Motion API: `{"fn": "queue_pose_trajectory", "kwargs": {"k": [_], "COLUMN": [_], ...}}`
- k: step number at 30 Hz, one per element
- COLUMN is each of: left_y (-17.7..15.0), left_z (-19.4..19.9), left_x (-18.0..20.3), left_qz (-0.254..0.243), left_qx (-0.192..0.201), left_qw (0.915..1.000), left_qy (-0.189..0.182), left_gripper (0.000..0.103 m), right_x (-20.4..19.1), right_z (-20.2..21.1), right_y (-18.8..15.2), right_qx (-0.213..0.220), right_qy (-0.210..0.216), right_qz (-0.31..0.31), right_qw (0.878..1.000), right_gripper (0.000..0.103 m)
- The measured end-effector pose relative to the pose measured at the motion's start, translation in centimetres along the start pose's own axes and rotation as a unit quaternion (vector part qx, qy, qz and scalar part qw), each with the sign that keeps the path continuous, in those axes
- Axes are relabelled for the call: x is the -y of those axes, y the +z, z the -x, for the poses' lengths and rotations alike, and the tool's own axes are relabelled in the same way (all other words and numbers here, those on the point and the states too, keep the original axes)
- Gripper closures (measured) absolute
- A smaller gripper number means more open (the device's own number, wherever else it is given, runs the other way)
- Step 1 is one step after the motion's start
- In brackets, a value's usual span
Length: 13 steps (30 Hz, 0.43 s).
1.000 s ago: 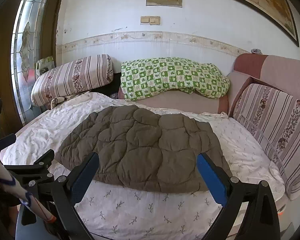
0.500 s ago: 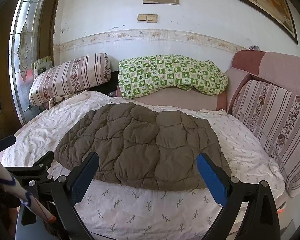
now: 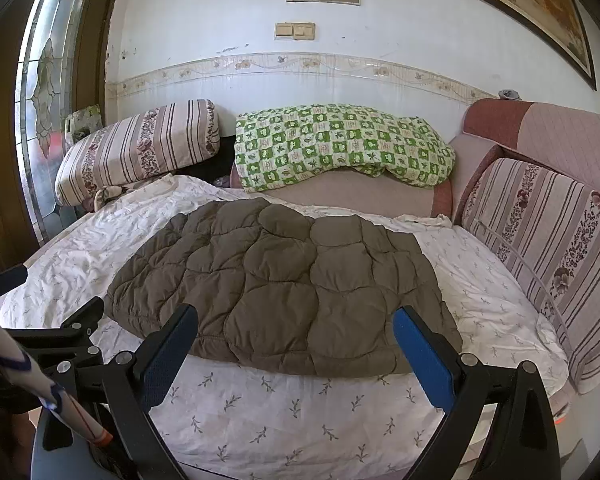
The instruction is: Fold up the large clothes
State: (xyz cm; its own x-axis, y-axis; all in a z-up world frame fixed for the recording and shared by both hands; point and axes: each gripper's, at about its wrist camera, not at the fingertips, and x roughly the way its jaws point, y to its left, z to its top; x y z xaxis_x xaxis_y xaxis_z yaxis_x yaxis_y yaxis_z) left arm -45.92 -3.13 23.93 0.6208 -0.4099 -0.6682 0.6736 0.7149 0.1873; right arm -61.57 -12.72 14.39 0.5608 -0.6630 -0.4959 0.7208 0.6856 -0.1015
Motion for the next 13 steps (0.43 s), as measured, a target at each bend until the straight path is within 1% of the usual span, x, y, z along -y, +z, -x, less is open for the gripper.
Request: {"fn": "queue_pose_trajectory", "kwargs": {"k": [7,9,11,13], "left_y": [0.02,-0.11,-0.23,-0.32], "left_z": [-0.05,-0.18,-0.31,-0.21], "left_x": [-0.08,-0.11,-0.3,-0.26], "left_qz": [-0.001,-0.002,0.001,0.001], "left_qx": [-0.001,-0.005,-0.016,-0.015], "left_qw": [1.0,0.9998,0.9983,0.998], "left_qy": [-0.002,-0.019,-0.057,-0.062], "left_gripper": [0.0,0.0,0.0,0.0], "right_x": [0.01,0.0,0.06,0.05], "right_z": [-0.17,-0.21,-0.29,-0.3], "right_y": [0.01,-0.01,-0.08,-0.09], "right_qx": [-0.002,-0.002,-0.002,-0.002], "right_qy": [0.0,-0.001,-0.001,-0.002], "right_qz": [-0.001,-0.001,-0.001,-0.001], "right_qw": [1.0,1.0,1.0,1.0], "right_gripper": [0.003,0.003,0.003,0.003]}}
